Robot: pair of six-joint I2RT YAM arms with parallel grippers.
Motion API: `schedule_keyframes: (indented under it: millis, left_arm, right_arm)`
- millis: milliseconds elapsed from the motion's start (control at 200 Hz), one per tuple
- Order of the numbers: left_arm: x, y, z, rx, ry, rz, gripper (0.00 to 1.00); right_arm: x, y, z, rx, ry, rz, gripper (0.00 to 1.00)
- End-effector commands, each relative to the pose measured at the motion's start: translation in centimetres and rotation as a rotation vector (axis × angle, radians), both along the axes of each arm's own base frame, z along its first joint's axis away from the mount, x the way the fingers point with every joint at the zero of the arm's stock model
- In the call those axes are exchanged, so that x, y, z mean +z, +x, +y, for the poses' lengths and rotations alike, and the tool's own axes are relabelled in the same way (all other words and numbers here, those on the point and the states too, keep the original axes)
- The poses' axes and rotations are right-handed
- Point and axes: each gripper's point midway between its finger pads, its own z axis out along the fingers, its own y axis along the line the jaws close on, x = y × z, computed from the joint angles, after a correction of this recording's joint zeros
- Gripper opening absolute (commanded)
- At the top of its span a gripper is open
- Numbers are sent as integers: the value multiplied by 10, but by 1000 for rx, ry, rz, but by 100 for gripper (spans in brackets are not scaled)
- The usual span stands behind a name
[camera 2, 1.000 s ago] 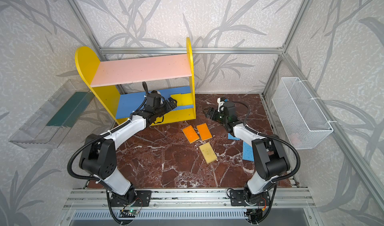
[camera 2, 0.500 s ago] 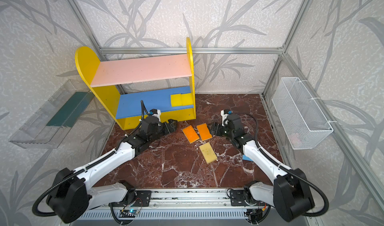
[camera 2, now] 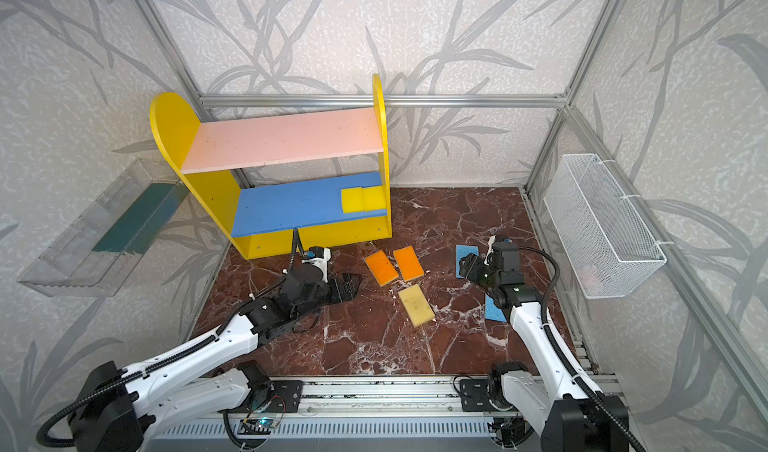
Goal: Place and organize the cleaning sponges onto the shelf
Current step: 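Withdraw the left gripper from the shelf while the right gripper moves toward the blue sponges, then grasp the blue sponge farther from the robot with the right gripper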
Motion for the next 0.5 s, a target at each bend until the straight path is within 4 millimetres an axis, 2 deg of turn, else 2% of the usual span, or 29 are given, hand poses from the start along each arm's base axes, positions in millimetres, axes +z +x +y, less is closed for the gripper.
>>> schedule_keyframes:
  millis: [0,135,270,400,495]
  left_arm:
    - [-14,-2,0,-20,23,-2,99]
    - [-21,1,-9,-60,45,29,99]
    - [-18,2,-25,-90,-44,46,99]
    - [-15,3,-33,-110,-69,64,98]
    - [-13,3,-32,-111,-67,56,97]
  right_arm:
    - [-14,7,-15,-20,5,64,64]
    - [-33,26,-21,-23,16,114,55]
    - [-44,43,-22,6,4,179,49]
    - [-51,56,-32,-6,-52,207,50]
    - [-59,63,-43,-32,-84,230,54]
